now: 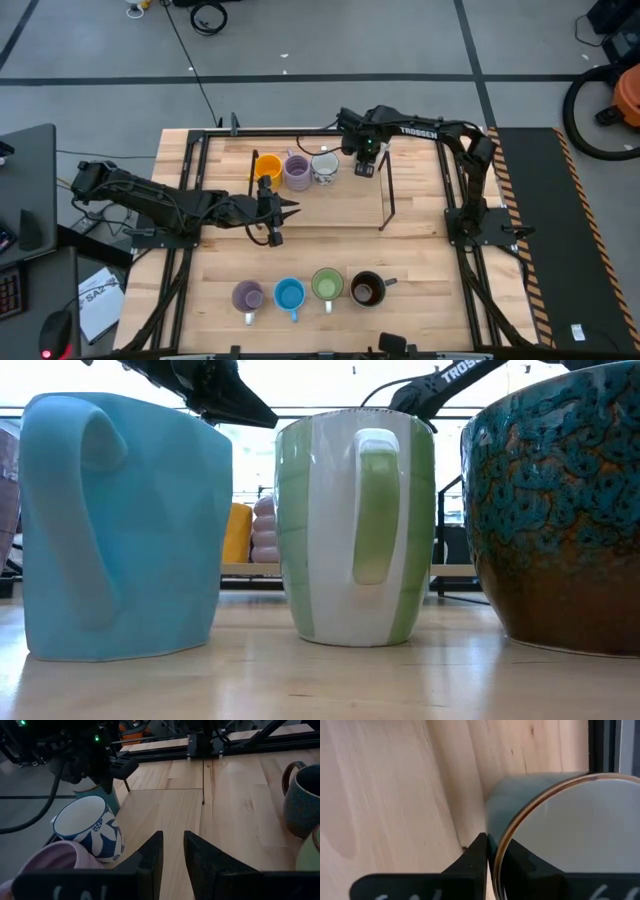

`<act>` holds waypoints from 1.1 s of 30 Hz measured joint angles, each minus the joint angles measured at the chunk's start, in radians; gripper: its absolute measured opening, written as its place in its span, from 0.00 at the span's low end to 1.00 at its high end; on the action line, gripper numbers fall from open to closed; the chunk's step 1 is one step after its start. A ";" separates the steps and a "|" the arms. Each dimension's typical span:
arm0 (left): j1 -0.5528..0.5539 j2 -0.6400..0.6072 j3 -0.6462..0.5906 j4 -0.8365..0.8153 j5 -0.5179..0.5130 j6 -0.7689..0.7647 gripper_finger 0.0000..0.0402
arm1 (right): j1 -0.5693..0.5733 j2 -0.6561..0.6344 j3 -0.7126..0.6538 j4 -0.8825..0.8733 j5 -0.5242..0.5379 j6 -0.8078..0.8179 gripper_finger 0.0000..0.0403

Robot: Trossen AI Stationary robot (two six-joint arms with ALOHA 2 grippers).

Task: Place coffee mugs
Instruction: Put the light blue mug on the shelf

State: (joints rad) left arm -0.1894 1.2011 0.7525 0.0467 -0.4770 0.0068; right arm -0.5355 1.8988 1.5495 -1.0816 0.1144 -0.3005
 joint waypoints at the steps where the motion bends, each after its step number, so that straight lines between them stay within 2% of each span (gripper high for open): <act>1: 0.000 0.000 0.000 0.000 0.000 -0.001 0.20 | 0.004 0.000 0.003 -0.005 0.002 -0.002 0.09; 10: 0.003 0.000 0.000 0.000 0.000 -0.001 0.20 | 0.041 -0.058 0.086 -0.064 0.038 -0.017 0.09; 21: 0.003 0.000 0.000 -0.007 0.000 -0.003 0.20 | 0.099 -0.063 0.282 -0.224 0.073 -0.006 0.09; 26: 0.003 0.000 0.000 -0.015 0.000 -0.004 0.20 | 0.139 -0.064 0.331 -0.289 0.067 -0.010 0.09; 33: 0.003 0.000 0.000 -0.015 0.000 -0.018 0.20 | 0.196 -0.072 0.336 -0.310 0.002 -0.032 0.09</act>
State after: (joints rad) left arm -0.1860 1.2011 0.7528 0.0315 -0.4774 -0.0113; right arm -0.3395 1.8265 1.8851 -1.3916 0.1166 -0.3324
